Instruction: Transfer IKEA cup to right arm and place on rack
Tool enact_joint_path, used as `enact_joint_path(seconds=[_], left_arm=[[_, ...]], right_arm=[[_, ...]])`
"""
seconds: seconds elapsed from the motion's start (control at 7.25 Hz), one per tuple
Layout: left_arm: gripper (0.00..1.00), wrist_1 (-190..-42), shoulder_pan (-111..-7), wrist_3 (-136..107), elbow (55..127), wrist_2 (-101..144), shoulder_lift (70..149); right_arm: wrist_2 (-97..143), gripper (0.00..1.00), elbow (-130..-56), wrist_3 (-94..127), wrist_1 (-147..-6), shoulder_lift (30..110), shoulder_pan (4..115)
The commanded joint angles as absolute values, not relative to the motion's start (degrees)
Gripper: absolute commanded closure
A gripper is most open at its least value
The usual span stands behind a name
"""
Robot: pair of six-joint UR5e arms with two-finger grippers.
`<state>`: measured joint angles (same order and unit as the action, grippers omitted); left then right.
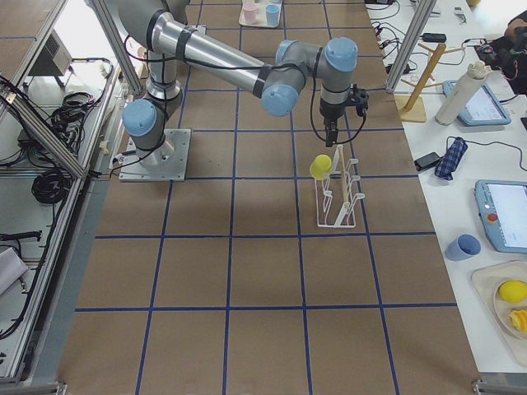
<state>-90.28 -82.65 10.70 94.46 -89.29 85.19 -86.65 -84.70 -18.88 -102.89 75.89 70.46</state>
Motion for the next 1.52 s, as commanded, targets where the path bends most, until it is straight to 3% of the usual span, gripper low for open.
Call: enact_joint_path(seconds=[0.0, 0.55, 0.83, 1.38], left_arm=[[0.0, -90.1, -82.0, 11.0, 94.0, -89.5, 85.4], [0.0, -88.9, -82.2, 11.1, 94.8, -90.2, 84.9], [0.0, -88.0, -82.4, 11.1, 94.7, -90.2, 85.4], [0.0, -88.2, -82.4, 11.2, 95.6, -90.0, 84.9]], right_arm=[[-87.0, 0.0, -83.2, -17.0, -93.6, 81.4, 76.4], [-87.0, 0.0, -81.7, -7.5, -80.8, 89.0, 87.1], [-86.9, 0.0, -86.0, -4.9, -81.2, 92.9, 87.8], [-88.2, 0.0, -86.3, -2.3, -84.1, 90.5, 88.1]])
